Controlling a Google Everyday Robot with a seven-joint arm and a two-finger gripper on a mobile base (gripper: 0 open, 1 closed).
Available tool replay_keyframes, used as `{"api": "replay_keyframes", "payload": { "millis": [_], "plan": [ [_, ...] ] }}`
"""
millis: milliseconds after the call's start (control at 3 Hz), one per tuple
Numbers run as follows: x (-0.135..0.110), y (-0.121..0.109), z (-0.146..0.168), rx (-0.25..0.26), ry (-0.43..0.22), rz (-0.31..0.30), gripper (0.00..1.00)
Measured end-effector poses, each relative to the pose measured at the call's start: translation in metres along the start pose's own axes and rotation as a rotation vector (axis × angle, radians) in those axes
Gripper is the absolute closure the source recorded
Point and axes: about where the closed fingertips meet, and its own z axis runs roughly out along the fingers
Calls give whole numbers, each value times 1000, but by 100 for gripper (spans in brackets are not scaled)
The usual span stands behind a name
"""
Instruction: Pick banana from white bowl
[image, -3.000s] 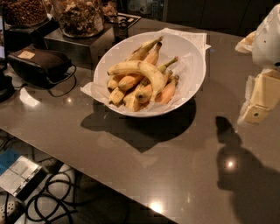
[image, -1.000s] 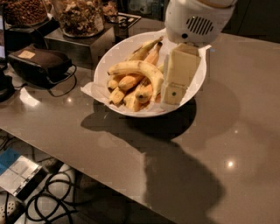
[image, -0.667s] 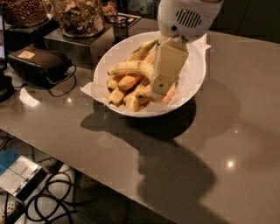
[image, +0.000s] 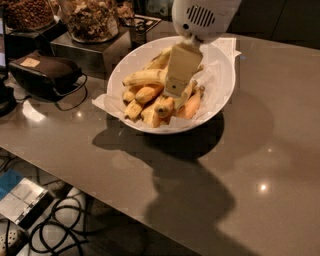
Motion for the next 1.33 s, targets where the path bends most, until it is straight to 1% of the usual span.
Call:
{"api": "replay_keyframes", "payload": {
  "millis": [333, 667, 1000, 1333],
  "plan": [
    [-3, -11, 7, 22, 33, 42, 39],
    [-6, -22, 16, 28, 62, 72, 37],
    [-15, -32, 36, 5, 96, 82, 37],
    [-28, -38, 55, -14, 126, 71, 39]
  ]
}}
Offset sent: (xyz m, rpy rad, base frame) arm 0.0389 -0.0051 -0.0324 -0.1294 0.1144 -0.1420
